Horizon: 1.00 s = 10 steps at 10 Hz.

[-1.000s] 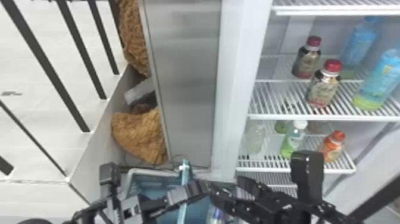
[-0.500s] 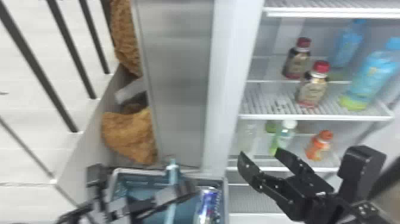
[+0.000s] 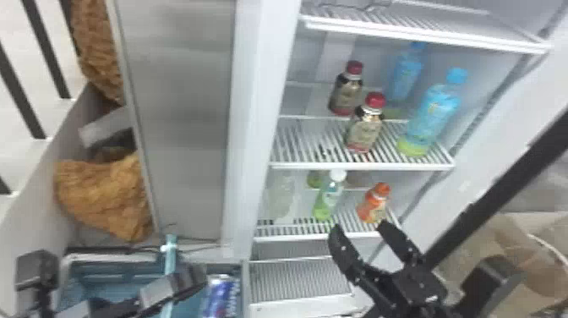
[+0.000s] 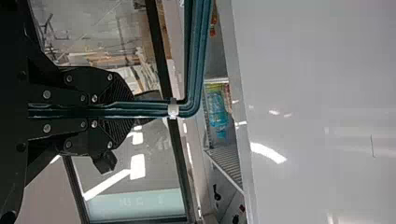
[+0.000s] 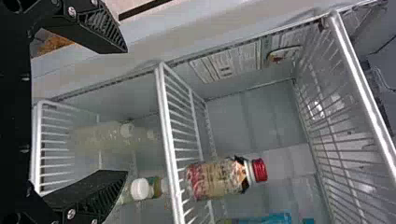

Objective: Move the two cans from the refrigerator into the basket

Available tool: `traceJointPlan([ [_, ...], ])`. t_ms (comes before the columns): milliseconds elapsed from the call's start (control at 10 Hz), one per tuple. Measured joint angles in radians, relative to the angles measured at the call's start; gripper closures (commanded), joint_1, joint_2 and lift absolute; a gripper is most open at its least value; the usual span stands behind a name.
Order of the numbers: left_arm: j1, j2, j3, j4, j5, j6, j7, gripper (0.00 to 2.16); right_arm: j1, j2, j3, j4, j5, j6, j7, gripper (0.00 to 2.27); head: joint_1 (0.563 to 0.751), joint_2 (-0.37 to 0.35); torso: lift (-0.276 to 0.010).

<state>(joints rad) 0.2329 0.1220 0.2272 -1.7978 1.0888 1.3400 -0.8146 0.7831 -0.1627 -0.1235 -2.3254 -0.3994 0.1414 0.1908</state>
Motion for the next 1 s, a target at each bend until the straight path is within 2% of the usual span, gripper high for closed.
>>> traceJointPlan([
  [500, 0.010, 0.001, -0.001, 0.000, -0.003, 0.005, 0.000, 1.19, 0.194, 0.013, -0.002, -0.015, 0.078, -0.137, 0.010, 0.13, 0.695, -0.306, -0.031],
  [1000, 0.008, 0.005, -0.013, 0.000, -0.005, 0.011, 0.002, 1.19, 0.221, 0.024, -0.002, -0.006, 0.140, -0.159, 0.009, 0.13, 0.695, -0.325, -0.031],
])
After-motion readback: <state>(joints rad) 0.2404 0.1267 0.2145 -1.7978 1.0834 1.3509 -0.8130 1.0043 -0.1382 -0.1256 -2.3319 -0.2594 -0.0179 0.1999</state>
